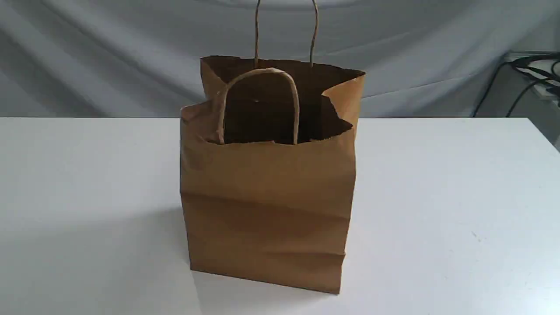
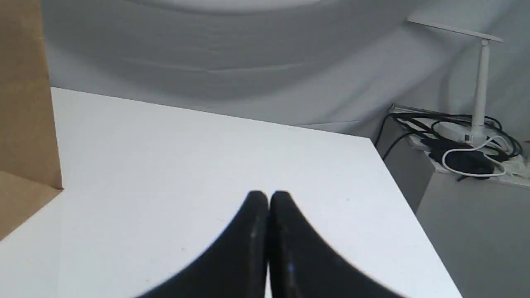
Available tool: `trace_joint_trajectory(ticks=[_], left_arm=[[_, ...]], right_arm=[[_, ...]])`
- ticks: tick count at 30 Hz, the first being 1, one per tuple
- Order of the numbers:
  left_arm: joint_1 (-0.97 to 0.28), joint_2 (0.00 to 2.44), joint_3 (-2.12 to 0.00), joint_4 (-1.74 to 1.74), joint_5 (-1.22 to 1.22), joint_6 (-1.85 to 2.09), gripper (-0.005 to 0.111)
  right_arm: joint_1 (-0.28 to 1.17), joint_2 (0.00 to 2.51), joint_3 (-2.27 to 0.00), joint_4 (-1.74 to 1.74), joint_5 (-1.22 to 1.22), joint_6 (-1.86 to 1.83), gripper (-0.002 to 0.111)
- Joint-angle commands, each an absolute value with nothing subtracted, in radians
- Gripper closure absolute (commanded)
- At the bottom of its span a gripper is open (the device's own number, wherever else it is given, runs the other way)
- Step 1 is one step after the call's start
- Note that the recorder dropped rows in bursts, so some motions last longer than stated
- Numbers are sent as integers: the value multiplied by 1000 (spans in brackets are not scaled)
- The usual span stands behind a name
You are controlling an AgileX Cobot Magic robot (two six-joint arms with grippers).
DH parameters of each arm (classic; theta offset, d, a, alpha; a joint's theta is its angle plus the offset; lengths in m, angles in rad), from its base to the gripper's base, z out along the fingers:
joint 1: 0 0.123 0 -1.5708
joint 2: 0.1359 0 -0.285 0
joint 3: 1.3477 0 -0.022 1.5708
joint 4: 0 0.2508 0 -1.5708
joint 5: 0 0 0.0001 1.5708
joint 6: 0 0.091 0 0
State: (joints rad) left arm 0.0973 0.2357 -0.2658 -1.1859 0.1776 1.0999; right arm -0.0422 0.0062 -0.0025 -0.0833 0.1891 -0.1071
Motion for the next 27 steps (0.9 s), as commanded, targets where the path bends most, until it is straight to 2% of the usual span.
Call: trace_joint_trajectory(ticks=[1,8,20,23,27], left_arm=[[100,122,-190,-1201,111,1098,107],[100,0,-95,-1222,104,1074,107],[100,0,-155,-1178,49,1066,107],[100,0,-143,-1025,67,909,107],[100,0,-113,-562,68,406,107]], right_arm=[[-47,0,0,-80,186,-100,108],[-47,0,0,-75,186,-101,108],[-47,0,0,-75,186,-102,108],[-47,0,0,-75,186,-102,108],[-47,0,0,-75,186,-102,108]])
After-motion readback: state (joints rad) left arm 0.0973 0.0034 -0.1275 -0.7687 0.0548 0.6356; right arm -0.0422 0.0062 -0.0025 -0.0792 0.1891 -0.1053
